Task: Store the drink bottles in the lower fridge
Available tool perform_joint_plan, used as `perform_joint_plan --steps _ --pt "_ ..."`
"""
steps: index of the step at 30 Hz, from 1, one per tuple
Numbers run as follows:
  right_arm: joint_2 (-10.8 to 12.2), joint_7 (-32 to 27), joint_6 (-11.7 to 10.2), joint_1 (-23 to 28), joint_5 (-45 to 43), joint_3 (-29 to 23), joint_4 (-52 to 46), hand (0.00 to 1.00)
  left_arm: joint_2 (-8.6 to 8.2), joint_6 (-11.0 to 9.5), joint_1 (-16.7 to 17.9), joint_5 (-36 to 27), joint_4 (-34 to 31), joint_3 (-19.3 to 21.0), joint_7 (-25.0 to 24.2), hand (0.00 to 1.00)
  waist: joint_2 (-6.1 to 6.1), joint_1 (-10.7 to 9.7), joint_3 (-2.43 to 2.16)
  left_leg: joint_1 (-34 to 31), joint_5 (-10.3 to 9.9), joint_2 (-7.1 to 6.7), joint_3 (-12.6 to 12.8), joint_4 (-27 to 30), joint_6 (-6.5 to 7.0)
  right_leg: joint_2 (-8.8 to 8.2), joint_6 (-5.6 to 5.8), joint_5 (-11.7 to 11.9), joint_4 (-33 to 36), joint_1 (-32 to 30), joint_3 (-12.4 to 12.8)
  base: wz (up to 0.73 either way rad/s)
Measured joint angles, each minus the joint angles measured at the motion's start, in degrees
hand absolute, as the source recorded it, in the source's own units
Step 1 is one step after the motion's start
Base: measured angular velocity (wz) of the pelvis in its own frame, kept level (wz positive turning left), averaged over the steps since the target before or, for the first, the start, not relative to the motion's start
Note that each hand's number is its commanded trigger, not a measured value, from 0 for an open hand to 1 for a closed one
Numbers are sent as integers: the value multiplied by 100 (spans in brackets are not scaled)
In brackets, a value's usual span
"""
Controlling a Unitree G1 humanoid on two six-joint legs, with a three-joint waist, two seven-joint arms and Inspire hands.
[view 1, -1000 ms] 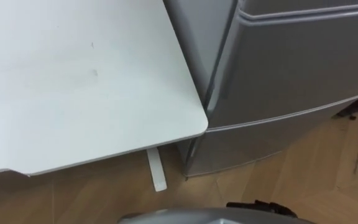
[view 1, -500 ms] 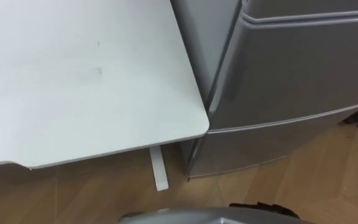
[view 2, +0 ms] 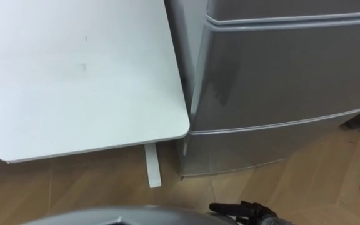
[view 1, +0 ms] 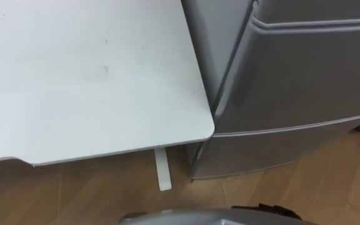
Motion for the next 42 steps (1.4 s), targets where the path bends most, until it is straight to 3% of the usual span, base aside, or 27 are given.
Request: perform_joint_plan --steps 12,16,33,38,42 --pt "4 16 64 7 -13 -57 31 0 -25 -64 85 8 73 186 -161 0 -22 -10 -12 -163 -130 187 -41 313 -284 173 -231 -149 70 106 -331 15" --pt "3 -13 63 121 45 -233 29 0 -56 -51 133 270 63 295 -191 0 23 -13 -52 -153 -98 199 -64 306 -334 139 -251 -179 -18 206 -473 21" --pt "22 -218 54 227 250 -394 31 0 -145 -65 106 565 -68 376 -106 0 32 -118 -66 -127 -74 95 -23 262 -323 -11 -133 -279 -92 476 -930 15" --pt "16 -272 33 225 241 -612 25 0 -156 -70 92 718 -73 323 -182 0 5 -335 -62 -165 -13 -50 -68 215 -237 -187 -24 -392 79 459 -1108 21" --pt "24 -304 29 298 275 -856 33 0 -104 -73 -11 752 -69 270 -308 0 -6 -439 -55 -206 19 -166 -247 200 -178 -257 42 -430 109 475 -1048 30"
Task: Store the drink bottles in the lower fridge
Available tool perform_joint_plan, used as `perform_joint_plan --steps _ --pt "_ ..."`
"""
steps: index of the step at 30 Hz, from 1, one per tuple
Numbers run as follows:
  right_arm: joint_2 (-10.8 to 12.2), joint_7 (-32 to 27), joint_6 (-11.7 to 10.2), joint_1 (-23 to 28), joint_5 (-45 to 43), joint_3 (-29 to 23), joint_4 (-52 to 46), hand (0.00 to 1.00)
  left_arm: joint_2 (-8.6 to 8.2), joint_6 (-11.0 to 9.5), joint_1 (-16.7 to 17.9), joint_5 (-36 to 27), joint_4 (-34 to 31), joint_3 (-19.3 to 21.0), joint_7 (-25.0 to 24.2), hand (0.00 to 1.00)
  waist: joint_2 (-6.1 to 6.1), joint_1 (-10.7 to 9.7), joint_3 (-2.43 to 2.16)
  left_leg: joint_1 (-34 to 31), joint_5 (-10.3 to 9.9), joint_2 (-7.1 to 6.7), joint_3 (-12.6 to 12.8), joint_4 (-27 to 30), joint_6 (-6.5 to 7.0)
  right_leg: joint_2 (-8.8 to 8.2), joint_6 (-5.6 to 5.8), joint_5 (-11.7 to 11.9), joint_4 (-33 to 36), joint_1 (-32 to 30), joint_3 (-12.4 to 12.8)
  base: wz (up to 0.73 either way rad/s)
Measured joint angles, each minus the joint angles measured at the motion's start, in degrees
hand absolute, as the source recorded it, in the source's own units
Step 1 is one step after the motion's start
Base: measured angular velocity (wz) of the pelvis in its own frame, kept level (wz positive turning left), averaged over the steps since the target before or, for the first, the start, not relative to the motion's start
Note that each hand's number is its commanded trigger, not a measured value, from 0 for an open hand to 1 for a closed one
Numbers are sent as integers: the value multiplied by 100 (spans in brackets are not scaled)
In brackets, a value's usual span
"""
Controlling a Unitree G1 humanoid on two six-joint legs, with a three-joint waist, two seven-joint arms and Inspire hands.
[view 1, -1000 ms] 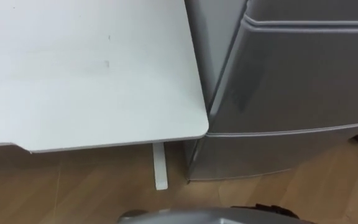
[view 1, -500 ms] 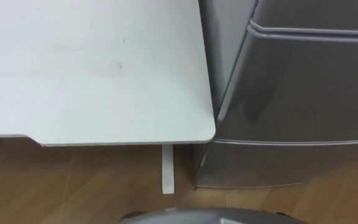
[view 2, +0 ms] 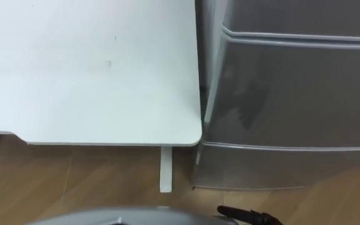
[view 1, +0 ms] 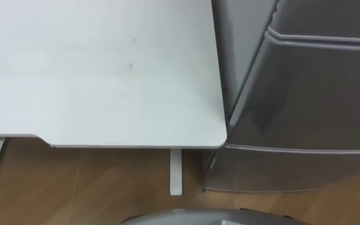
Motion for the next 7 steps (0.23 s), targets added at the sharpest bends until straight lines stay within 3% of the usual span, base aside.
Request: perform_joint_plan --steps 3,7 --pt "14 -81 -5 9 79 -46 0 0 63 -8 -96 13 2 -39 -24 0 -22 -84 15 -12 27 -27 -33 -35 50 2 10 0 -17 -9 466 26" --pt "13 -167 -10 26 84 -56 28 0 67 -21 -109 144 0 -33 6 0 -36 -66 28 -11 34 -73 -90 -85 59 41 14 9 -83 9 592 2"
